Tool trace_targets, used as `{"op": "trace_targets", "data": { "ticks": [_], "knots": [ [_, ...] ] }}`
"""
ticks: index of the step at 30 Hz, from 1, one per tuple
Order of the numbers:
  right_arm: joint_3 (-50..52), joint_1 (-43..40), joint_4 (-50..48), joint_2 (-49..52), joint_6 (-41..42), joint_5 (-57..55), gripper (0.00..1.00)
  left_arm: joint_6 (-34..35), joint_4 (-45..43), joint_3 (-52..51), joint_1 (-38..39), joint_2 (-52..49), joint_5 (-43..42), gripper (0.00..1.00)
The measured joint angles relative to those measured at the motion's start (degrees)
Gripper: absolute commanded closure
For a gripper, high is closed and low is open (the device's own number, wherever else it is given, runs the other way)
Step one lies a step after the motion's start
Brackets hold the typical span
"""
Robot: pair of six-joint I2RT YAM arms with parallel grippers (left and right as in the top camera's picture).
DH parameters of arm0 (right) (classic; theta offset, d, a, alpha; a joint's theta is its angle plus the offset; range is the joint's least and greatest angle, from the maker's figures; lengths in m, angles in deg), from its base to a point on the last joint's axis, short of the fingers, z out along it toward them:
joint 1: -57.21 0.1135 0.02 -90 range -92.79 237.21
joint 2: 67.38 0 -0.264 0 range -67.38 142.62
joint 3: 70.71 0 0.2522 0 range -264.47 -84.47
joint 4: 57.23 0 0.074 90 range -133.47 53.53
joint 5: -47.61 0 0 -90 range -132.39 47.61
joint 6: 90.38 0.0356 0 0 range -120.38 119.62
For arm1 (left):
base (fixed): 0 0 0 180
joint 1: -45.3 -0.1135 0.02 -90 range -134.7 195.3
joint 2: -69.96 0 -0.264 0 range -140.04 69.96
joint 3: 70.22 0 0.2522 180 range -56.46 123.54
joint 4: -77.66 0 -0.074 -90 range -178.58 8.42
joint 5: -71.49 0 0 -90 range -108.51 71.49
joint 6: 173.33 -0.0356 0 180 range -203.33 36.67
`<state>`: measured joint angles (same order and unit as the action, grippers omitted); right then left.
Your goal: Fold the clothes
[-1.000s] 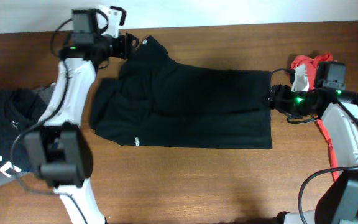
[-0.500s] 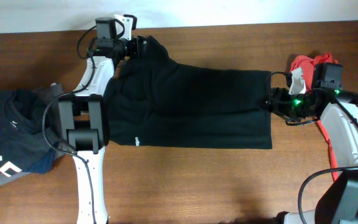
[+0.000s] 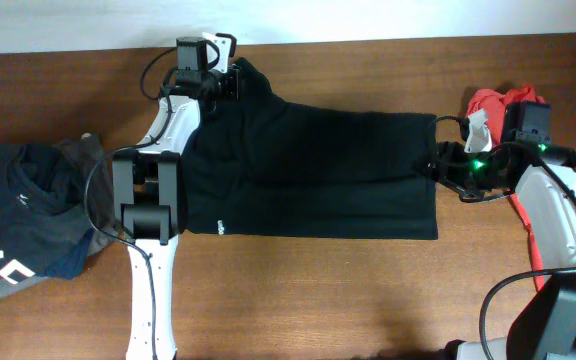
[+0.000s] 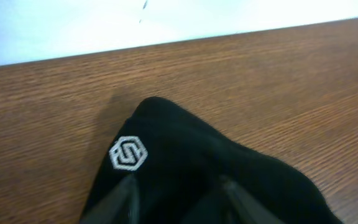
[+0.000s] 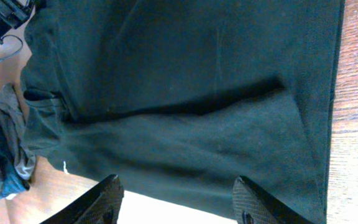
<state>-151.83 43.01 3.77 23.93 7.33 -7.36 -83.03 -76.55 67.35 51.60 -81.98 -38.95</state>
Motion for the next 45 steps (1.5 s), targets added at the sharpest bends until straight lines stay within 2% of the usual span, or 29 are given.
{"op": "trace_targets", "data": {
  "ticks": [2, 4, 5, 7, 13, 15, 24, 25, 28, 30, 31, 38, 45],
  "knots": [
    [0.0, 0.0, 0.2, 0.0, 0.0, 0.0, 0.38, 0.0, 1.4, 0.1, 0.0, 0.0, 1.0, 0.63],
    [0.0, 0.0, 0.4, 0.0, 0.0, 0.0, 0.38, 0.0, 2.3, 0.1, 0.0, 0.0, 1.8, 0.7],
    [0.0, 0.0, 0.4, 0.0, 0.0, 0.0, 0.38, 0.1, 2.6, 0.1, 0.0, 0.0, 2.3, 0.76],
    [0.0, 0.0, 0.6, 0.0, 0.0, 0.0, 0.38, 0.2, 3.0, 0.2, 0.0, 0.0, 2.9, 0.99],
    [0.0, 0.0, 0.8, 0.0, 0.0, 0.0, 0.38, 0.0, 6.6, 1.8, 0.0, 0.0, 2.9, 1.0],
    [0.0, 0.0, 0.8, 0.0, 0.0, 0.0, 0.42, -0.1, 9.3, 3.8, 0.0, 0.0, 2.9, 1.0],
    [0.0, 0.0, 0.8, 0.0, -0.2, 0.0, 0.43, -2.4, 23.7, 19.7, 0.0, 0.0, 2.9, 1.0],
    [0.0, 0.0, 0.8, 0.0, -0.1, 0.0, 0.43, -2.6, 24.5, 20.7, 0.0, 0.0, 2.9, 0.98],
    [0.0, 0.0, 0.8, 0.0, -0.2, 0.0, 0.42, -3.6, 25.5, 21.6, 0.0, 0.1, 2.9, 0.66],
    [0.0, 0.0, 0.8, 0.0, -0.2, 0.0, 0.42, -3.8, 25.9, 21.5, 0.0, 0.1, 2.9, 0.49],
    [0.0, 0.0, 0.8, 0.0, -0.3, 0.0, 0.42, -3.9, 25.9, 21.3, 0.0, 0.1, 2.9, 0.43],
    [0.0, 0.0, 1.5, 0.0, -0.6, 0.0, 0.42, -3.7, 23.2, 21.2, 0.0, -1.5, 2.9, 0.42],
    [0.0, 0.0, 2.0, 0.0, -0.7, 0.0, 0.42, -4.2, 21.2, 21.1, 0.0, -8.3, 2.8, 0.42]
  ]
}}
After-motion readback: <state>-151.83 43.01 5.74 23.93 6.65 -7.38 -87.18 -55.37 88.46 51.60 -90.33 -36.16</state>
